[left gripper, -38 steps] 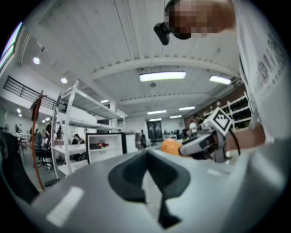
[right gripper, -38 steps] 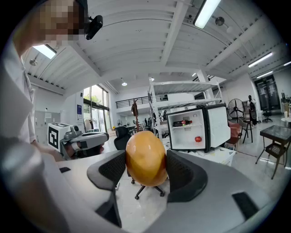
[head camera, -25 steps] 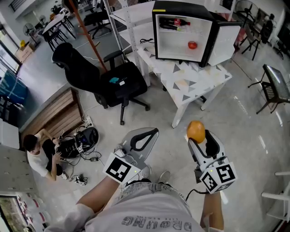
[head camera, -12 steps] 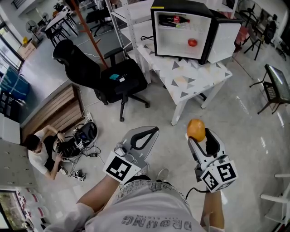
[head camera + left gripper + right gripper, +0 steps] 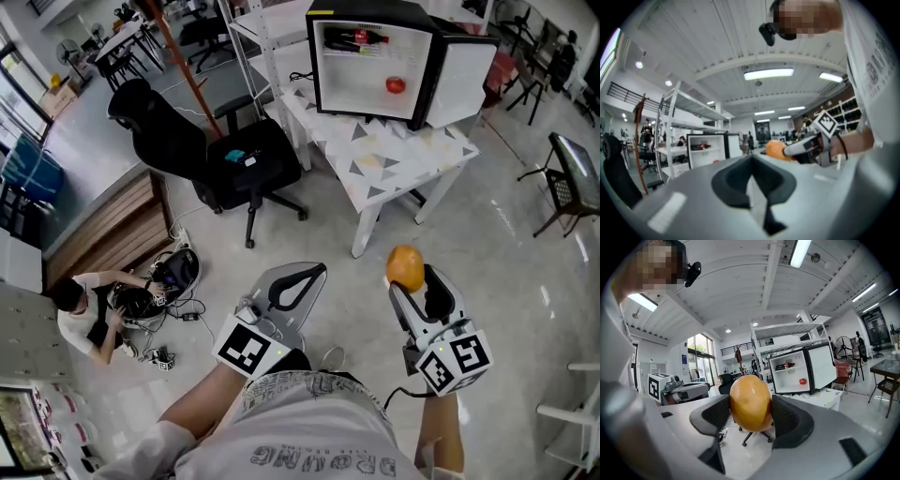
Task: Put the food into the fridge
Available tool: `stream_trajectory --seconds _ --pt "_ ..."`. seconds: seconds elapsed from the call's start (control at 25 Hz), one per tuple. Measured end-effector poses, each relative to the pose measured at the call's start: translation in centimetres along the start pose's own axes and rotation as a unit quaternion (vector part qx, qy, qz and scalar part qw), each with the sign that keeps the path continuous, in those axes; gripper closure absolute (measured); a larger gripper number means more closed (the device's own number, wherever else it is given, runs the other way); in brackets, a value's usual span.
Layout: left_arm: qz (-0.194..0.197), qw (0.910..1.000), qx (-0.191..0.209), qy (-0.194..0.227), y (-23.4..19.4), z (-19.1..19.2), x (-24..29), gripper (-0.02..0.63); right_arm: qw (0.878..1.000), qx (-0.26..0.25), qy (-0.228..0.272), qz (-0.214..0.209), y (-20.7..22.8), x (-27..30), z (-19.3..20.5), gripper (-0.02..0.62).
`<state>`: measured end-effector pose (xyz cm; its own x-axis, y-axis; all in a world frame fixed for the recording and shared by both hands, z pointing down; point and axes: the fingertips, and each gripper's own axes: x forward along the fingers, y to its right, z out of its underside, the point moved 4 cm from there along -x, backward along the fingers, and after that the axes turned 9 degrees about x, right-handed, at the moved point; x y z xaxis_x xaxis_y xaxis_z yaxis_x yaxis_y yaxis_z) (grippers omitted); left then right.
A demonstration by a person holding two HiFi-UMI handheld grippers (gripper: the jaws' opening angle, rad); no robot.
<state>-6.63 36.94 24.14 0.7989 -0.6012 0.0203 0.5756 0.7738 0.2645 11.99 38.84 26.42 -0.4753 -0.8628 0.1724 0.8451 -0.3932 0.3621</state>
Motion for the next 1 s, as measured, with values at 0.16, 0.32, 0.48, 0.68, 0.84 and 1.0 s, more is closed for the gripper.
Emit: stream_trajectory --seconds 0.16,0.32,0.48,0.68,0.84,1.0 --pt "0.000 1.0000 0.002 -0.002 0.1 0.1 0.9 0.597 1.000 0.003 -0.002 0.002 1.2 0.0 0.0 0.322" --pt "0.000 1.0000 0.001 -0.004 0.0 0.4 1.7 0.597 1.000 0.004 -0.004 0.004 2.0 0.3 0.1 0.324" --pt "-0.001 1.0000 0.000 -0.004 -0.3 0.7 2.6 0.597 1.000 0.004 -0.005 0.003 2.9 0.8 -0.1 0.324" --pt "-0.004 1.0000 -0.002 -0.005 -1.0 1.4 3.7 0.597 1.000 0.002 -0.005 0.001 4.1 1.8 -0.4 0.324" --pt "-0.009 1.0000 -0.005 0.000 -1.9 1.8 4.5 0.597 1.000 -0.001 -0.006 0.000 4.6 2.8 -0.8 0.323" --pt "-0.007 0.9999 -0.011 0.000 -3.0 2.3 5.4 0.597 1.000 -0.004 -0.010 0.004 5.4 4.0 -1.1 0.324"
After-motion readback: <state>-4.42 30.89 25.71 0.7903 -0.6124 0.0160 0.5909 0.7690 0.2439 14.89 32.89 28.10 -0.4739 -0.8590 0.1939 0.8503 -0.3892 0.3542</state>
